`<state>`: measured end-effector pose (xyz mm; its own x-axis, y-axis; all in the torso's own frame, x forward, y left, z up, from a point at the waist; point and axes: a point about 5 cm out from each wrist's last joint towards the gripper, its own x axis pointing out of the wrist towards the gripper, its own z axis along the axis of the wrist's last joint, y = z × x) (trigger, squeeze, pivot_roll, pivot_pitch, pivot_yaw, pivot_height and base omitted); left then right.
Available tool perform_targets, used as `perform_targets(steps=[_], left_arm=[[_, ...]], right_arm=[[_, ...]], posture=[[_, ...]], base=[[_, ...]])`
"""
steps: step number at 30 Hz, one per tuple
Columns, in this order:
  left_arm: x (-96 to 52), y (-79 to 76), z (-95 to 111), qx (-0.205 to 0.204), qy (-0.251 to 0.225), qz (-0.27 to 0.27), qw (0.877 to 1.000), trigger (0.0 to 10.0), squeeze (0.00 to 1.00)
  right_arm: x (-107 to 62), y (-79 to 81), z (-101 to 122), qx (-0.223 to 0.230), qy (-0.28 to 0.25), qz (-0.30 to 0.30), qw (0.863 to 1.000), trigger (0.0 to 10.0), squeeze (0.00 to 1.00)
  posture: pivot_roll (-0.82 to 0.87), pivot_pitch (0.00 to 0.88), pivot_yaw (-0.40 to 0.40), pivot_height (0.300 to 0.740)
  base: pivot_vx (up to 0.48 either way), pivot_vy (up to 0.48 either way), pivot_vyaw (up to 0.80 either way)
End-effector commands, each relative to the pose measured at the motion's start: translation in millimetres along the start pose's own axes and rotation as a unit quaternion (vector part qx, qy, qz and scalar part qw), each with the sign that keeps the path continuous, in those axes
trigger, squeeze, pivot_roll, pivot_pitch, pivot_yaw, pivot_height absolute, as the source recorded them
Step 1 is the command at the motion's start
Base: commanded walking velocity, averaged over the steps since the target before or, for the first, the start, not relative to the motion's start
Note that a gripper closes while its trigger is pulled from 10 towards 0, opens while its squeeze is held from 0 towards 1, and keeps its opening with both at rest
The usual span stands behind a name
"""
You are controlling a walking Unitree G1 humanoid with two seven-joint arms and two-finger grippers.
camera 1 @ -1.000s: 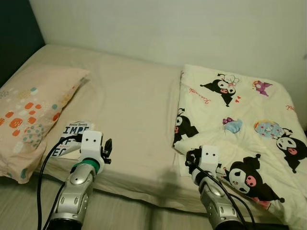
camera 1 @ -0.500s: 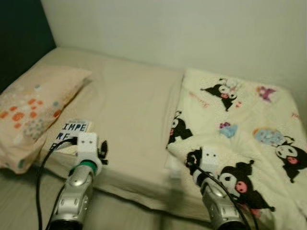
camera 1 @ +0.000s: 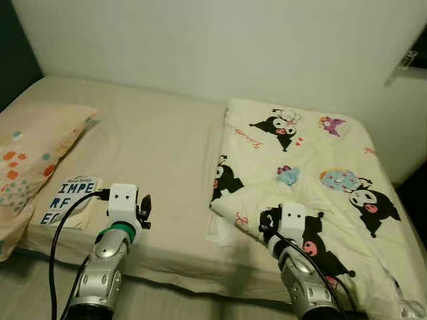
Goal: Clean up the room
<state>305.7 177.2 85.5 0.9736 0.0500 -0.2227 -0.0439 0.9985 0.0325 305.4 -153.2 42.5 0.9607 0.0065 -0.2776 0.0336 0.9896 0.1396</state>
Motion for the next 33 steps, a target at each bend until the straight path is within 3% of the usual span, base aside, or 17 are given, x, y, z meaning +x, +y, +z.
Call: perform_targets(steps=[1, 33], left_arm=[[-1.7, -1.8, -7.6, 0.001, 0.012, -0.002, 1.0, 10.0, 0.0], [-5.2, -0.1, -12.0, 0.007, 0.017, 0.003, 1.0, 10.0, 0.0]], right_arm=[[-0.4, -1.9, -3.3, 0.004, 0.008, -0.001, 1.0, 10.0, 0.0], [2.6, -1.3, -1.4, 0.005, 0.009, 0.002, 1.0, 10.0, 0.0]], posture=[[0.06, 0.001, -0.013, 0.705], [0.07, 0.004, -0.013, 0.585]], base=[[0.0, 0.0, 0.0], [0.0, 0.0, 0.0]])
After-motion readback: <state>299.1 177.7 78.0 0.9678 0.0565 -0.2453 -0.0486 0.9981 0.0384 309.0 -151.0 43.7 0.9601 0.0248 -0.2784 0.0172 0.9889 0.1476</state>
